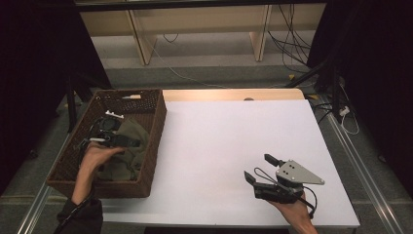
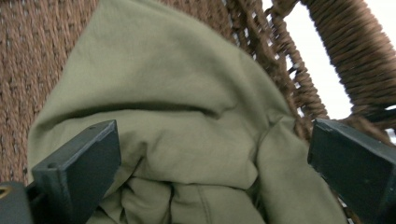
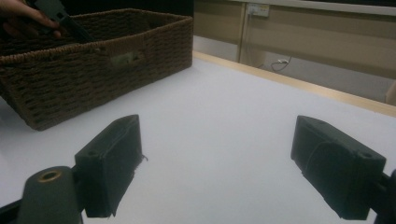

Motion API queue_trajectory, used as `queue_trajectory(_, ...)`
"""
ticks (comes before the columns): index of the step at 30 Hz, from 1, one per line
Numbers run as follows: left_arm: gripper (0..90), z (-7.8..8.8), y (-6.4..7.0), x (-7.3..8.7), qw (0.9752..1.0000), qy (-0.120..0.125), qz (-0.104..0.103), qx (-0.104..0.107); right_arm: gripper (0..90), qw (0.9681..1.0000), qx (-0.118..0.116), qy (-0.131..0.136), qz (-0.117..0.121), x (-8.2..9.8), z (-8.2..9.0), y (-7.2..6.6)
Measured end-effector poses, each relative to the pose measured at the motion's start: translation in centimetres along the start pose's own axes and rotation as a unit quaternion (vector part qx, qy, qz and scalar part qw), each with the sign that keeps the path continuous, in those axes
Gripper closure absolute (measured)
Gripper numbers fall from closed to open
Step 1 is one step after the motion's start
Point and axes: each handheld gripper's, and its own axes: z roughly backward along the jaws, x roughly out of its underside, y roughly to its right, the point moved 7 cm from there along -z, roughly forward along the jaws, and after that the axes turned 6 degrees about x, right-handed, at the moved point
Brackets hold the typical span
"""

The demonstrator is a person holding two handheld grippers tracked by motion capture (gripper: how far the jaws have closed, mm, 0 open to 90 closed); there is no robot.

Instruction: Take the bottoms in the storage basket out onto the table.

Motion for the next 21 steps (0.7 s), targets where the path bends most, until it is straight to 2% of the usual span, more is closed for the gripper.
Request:
queue_trajectory(6,2.5,-0.6,-0.3,0.3,0.9999,-0.016,0.004,0.001,17.4,1.0000,-0.002,0.000,0.001,0.0,0.0,0.0)
queue_trajectory(7,2.6,-0.9,-0.4,0.5,0.9996,-0.029,0.002,-0.001,17.3,1.0000,-0.003,0.000,-0.002,0.0,0.0,0.0)
queue_trajectory(13,4.5,-1.9,-0.6,1.0,0.9982,-0.057,-0.007,-0.016,17.6,1.0000,-0.003,-0.001,0.000,0.1,0.0,-0.1)
queue_trajectory(17,5.9,-2.1,-0.8,1.5,0.9961,-0.083,-0.005,-0.028,17.6,1.0000,-0.007,-0.003,0.002,0.1,-0.1,-0.1)
queue_trajectory(21,7.2,-2.4,-1.0,1.9,0.9942,-0.103,-0.004,-0.030,17.7,1.0000,-0.006,-0.004,0.004,0.1,-0.1,-0.2)
